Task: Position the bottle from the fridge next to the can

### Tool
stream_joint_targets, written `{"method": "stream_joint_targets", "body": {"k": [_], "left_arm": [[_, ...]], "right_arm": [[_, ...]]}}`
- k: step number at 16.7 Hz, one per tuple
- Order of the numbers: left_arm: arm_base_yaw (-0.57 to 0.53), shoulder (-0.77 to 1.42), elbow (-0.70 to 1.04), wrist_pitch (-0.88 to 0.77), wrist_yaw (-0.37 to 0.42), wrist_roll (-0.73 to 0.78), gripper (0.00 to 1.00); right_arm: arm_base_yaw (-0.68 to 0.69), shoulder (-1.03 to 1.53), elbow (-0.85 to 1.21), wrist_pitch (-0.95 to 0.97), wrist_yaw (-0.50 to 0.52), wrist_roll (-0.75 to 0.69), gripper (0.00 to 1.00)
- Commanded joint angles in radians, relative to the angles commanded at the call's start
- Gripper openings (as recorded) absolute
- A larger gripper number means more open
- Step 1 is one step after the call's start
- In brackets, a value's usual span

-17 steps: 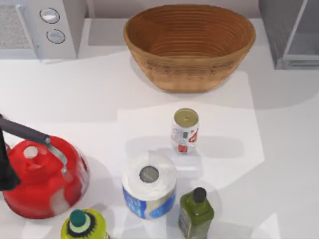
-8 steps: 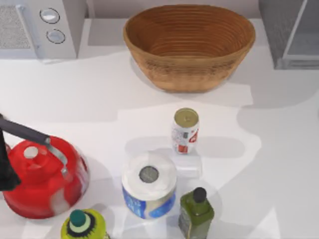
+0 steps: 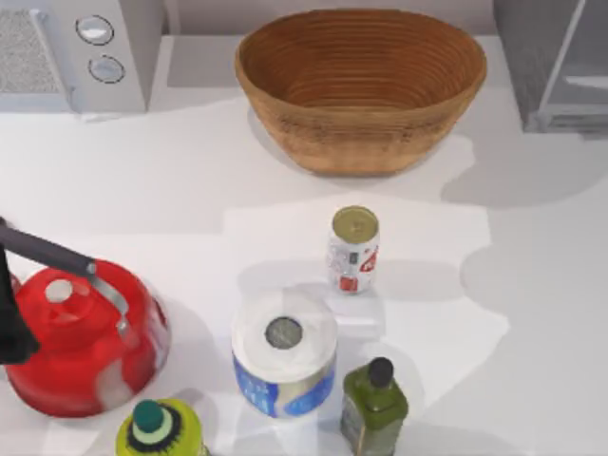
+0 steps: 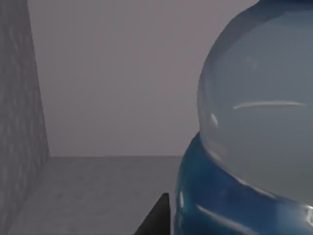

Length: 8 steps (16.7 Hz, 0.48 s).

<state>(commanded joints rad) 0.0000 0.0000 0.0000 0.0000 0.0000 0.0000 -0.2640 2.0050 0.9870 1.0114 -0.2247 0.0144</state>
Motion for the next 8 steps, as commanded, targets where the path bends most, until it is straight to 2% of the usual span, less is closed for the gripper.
{"method": "stream_joint_targets", "body": {"k": [4, 8], "left_arm": [[0.000, 0.000, 0.000, 0.000, 0.000, 0.000, 1.00], [0.000, 0.000, 0.000, 0.000, 0.000, 0.000, 1.00]], "right_arm": [[-0.035, -0.151, -0.263, 0.085, -0.039, -0.001, 0.00], [-0.056, -0.239, -0.376, 0.136, -0.060, -0.002, 0.00]]}}
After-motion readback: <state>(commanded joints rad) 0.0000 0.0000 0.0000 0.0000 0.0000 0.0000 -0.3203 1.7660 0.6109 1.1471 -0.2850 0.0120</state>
